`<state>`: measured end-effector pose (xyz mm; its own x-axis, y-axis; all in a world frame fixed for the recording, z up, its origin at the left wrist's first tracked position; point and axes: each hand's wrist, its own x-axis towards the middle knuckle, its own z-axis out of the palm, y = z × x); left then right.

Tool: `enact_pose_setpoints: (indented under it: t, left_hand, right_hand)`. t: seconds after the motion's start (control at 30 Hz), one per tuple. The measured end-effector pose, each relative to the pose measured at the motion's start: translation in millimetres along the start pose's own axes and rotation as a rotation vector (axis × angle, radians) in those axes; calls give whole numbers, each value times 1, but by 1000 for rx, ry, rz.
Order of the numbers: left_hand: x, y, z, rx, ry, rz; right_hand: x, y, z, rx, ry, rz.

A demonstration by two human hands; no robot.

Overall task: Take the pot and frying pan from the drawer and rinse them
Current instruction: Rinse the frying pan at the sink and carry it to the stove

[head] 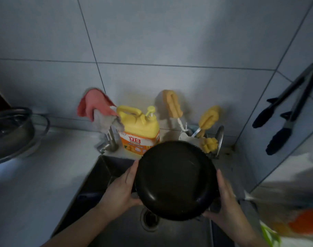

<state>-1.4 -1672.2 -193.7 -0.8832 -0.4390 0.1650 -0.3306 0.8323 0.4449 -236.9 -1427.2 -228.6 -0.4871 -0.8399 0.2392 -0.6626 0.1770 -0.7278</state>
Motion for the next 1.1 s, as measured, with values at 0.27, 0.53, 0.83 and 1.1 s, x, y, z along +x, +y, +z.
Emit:
enact_pose_setpoints:
  t: [0.27, 0.53, 0.83, 1.1]
  left_hand:
    - [13, 16, -61, 200, 462, 171]
    - [41, 28, -136, 309, 716, 265]
    - [69, 66, -226, 346, 938, 331]
    - [80, 71, -254, 436, 999, 348]
  right_hand:
    - [40, -56, -44, -218, 347, -341]
    - [88, -129, -94, -296, 514, -411]
    - [131, -197, -144, -300, 642, -539]
    - [145, -217, -159, -336, 693, -586]
